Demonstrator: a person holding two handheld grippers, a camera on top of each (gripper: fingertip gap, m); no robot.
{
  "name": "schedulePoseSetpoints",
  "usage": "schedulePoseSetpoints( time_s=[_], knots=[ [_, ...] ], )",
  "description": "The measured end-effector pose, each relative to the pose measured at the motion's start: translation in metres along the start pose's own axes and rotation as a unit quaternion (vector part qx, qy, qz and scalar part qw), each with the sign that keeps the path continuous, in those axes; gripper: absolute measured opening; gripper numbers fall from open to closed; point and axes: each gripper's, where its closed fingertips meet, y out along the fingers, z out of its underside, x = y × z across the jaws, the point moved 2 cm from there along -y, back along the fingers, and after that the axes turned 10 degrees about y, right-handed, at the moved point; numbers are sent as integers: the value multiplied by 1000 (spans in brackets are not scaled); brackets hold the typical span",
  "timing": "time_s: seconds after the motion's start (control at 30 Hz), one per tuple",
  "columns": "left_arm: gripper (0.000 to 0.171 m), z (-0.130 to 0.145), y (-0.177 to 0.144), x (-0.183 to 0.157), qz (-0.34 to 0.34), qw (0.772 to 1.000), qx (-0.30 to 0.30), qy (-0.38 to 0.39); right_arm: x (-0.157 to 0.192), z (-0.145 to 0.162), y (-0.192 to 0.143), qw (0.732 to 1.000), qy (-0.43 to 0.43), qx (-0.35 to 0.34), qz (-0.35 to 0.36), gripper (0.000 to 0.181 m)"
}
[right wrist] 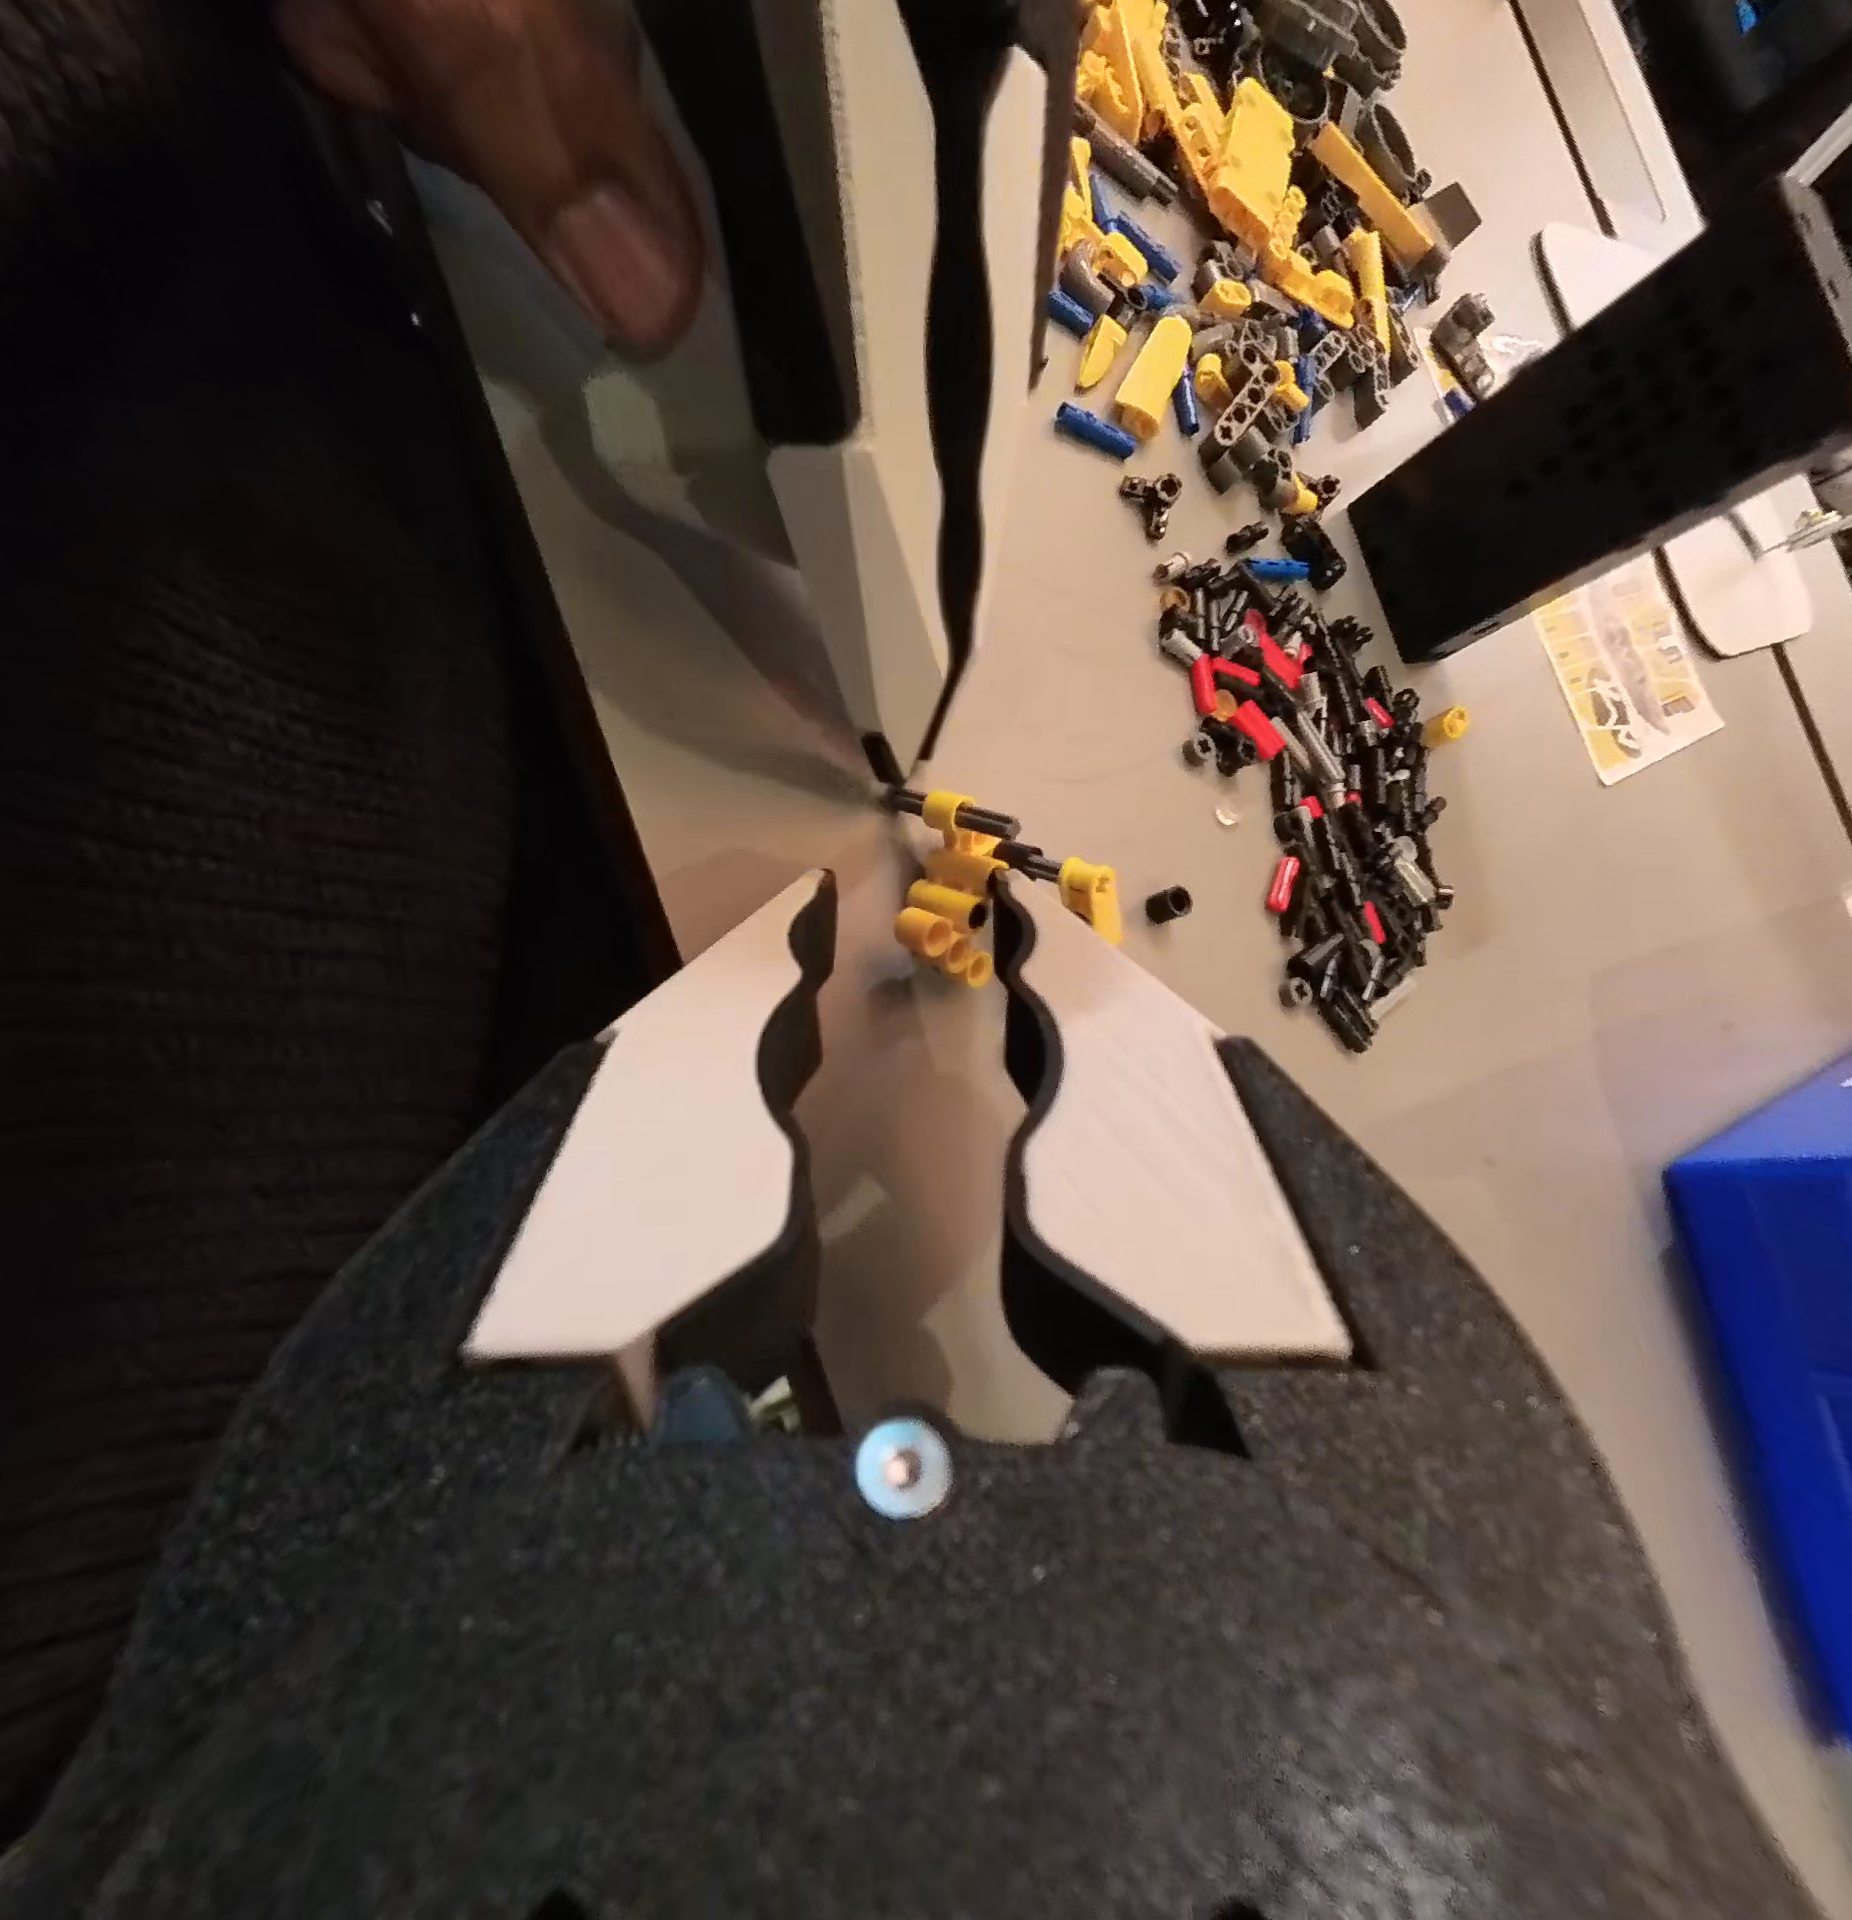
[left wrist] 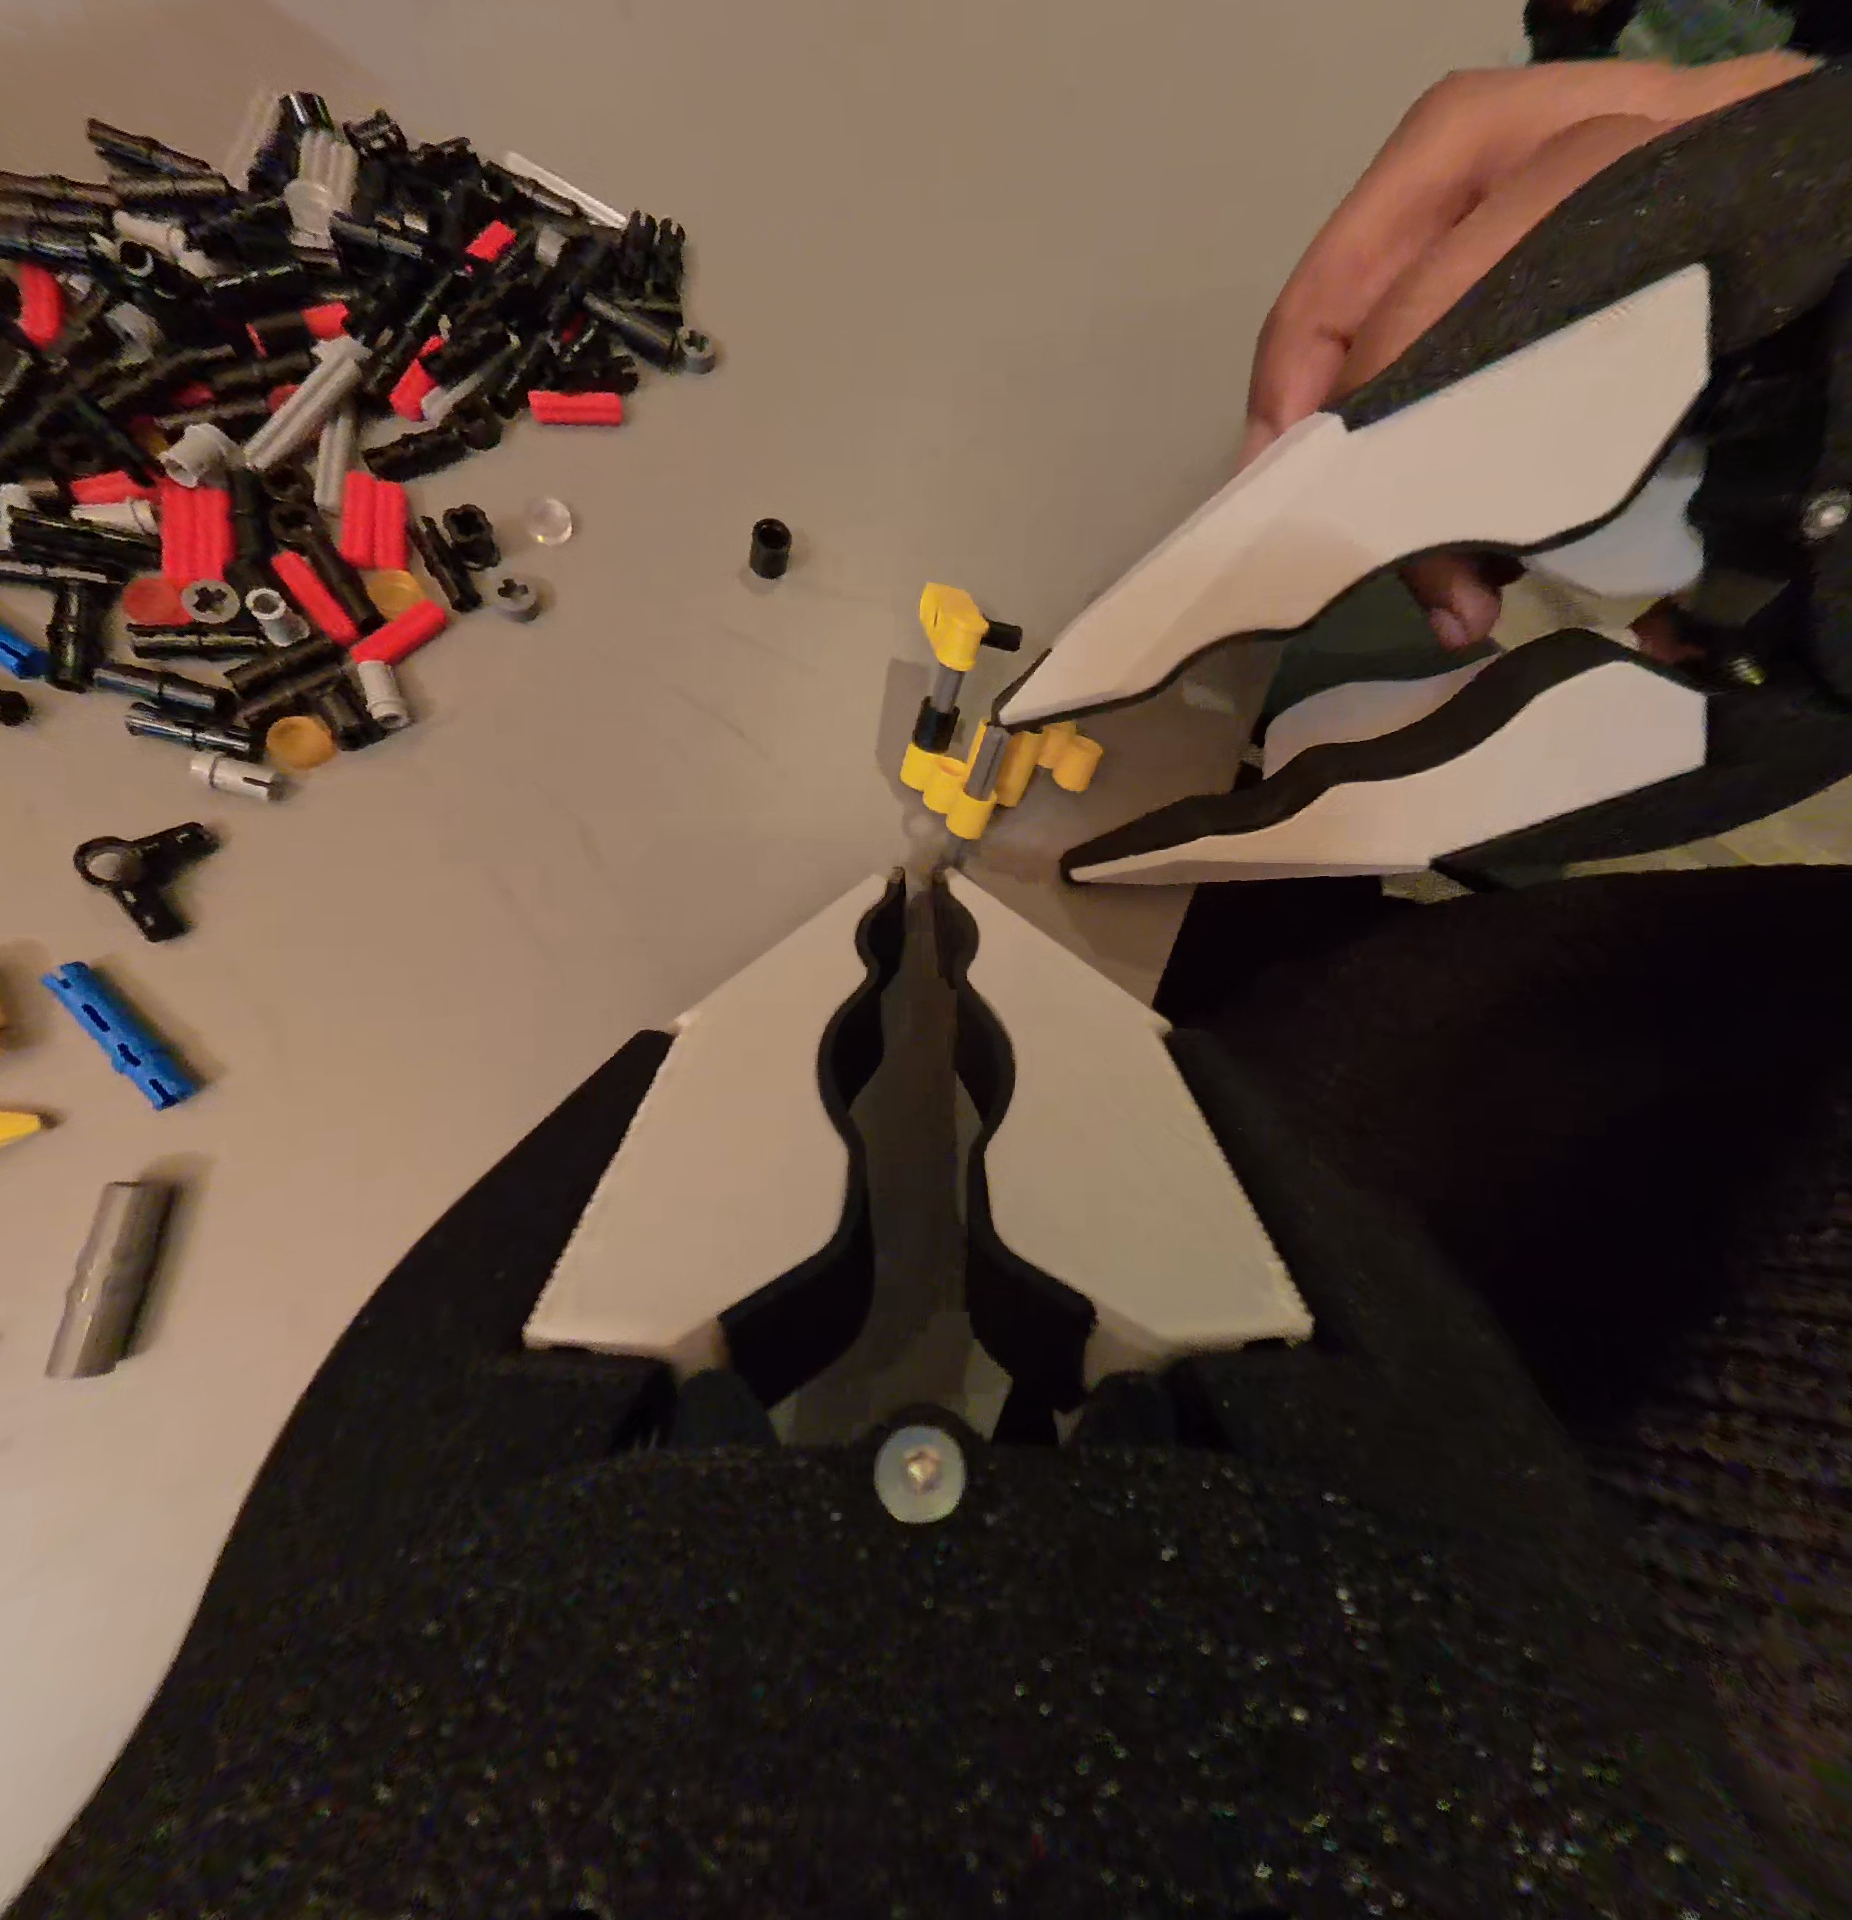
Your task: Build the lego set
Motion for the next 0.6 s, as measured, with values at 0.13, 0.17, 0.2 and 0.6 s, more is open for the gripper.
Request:
schedulePoseSetpoints(
  time_s=[0.13, 0.17, 0.2, 0.6],
  knots=[
    [1, 0, 0, 2, -2, 1000, -6, -3, 3, -2, 1, 999, -36, 12, 8, 27],
    [1, 0, 0, 2, -2, 1000, -8, -4, 3, -3, 1, 999, -42, 15, 9, 26],
    [1, 0, 0, 2, -2, 1000, -11, -3, 4, -4, 2, 999, -48, 17, 10, 26],
    [0, -3, -26, 4, -6, 998, -66, -23, 9, -10, 5, 988, -138, 54, 40, 21]
  ],
)
